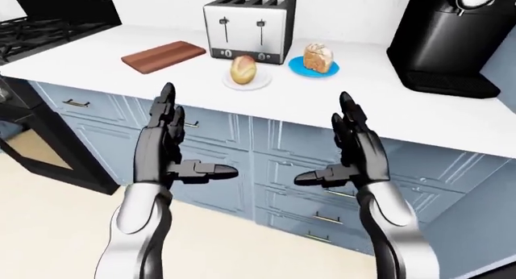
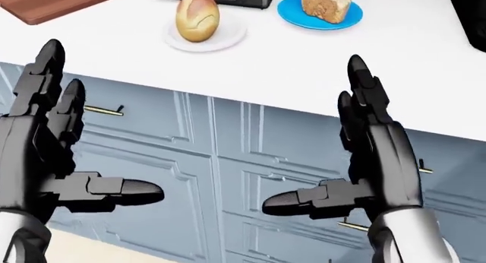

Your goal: Place all breads on the cutting board.

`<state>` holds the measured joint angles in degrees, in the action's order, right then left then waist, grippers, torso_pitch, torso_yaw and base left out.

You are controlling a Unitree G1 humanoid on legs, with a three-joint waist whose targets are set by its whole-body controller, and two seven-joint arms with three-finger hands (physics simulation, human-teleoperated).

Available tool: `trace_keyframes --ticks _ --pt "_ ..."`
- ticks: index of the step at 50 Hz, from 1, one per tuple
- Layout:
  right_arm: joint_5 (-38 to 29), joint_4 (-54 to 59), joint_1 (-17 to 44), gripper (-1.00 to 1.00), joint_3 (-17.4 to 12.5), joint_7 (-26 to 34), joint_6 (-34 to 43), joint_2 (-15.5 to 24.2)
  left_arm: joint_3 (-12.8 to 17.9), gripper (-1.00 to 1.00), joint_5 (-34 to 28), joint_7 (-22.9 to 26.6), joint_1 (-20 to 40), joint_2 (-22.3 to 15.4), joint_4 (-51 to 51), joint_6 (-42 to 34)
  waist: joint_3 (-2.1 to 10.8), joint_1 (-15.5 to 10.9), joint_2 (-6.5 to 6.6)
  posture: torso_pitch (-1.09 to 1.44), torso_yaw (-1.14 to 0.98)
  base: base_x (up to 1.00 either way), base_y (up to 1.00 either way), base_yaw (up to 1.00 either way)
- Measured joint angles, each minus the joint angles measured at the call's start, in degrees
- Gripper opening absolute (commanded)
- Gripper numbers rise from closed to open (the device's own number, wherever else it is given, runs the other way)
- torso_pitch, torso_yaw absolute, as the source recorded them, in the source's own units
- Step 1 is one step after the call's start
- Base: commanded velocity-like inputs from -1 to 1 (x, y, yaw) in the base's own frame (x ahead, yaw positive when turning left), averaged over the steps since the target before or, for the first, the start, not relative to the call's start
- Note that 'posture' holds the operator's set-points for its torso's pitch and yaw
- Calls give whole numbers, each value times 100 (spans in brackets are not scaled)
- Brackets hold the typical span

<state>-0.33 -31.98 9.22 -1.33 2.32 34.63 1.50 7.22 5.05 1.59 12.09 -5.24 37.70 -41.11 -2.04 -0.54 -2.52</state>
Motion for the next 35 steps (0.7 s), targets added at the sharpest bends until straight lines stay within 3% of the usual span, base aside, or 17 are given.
trace_keyframes --ticks 6,11,14,17,20,25,28,30,32,35 --pt "-51 38 -44 100 -73 -103 -17 45 -125 100 94 74 -112 60 -102 123 -22 41 10 0 0 29 0 0" --pt "-126 52 -15 100 26 -121 -100 25 -93 100 85 58 -76 56 -41 165 -69 86 321 0 0 30 0 0" --pt "-143 58 22 100 -7 -126 -142 22 -90 100 97 69 -62 47 -34 200 -16 136 621 0 0 32 0 0" --pt "-116 116 0 100 76 -115 -122 -33 15 100 78 45 -121 14 -102 175 -105 16 598 0 0 33 0 0" --pt "-68 13 -14 100 87 -93 4 -28 56 100 56 6 -121 3 -102 90 -56 -29 588 0 0 33 0 0" --pt "31 -214 100 100 -46 -150 -46 -32 0 100 80 33 -57 0 48 242 -14 -48 320 0 0 9 0 -5" --pt "139 -166 84 100 73 -118 -38 -24 57 100 43 12 -121 4 -29 288 2 -32 1 0 0 0 0 -73" --pt "160 -40 15 100 29 -113 21 18 -31 100 42 12 -150 64 -164 200 -57 121 94 0 0 0 0 -63" --pt "113 -31 -69 100 -124 -182 95 42 -171 100 103 68 -116 75 -182 65 -43 205 107 0 0 0 -2 -15" --pt "6 -91 7 100 -154 -283 72 55 -169 100 155 123 -92 49 -1 72 -66 174 200 0 0 0 0 0"
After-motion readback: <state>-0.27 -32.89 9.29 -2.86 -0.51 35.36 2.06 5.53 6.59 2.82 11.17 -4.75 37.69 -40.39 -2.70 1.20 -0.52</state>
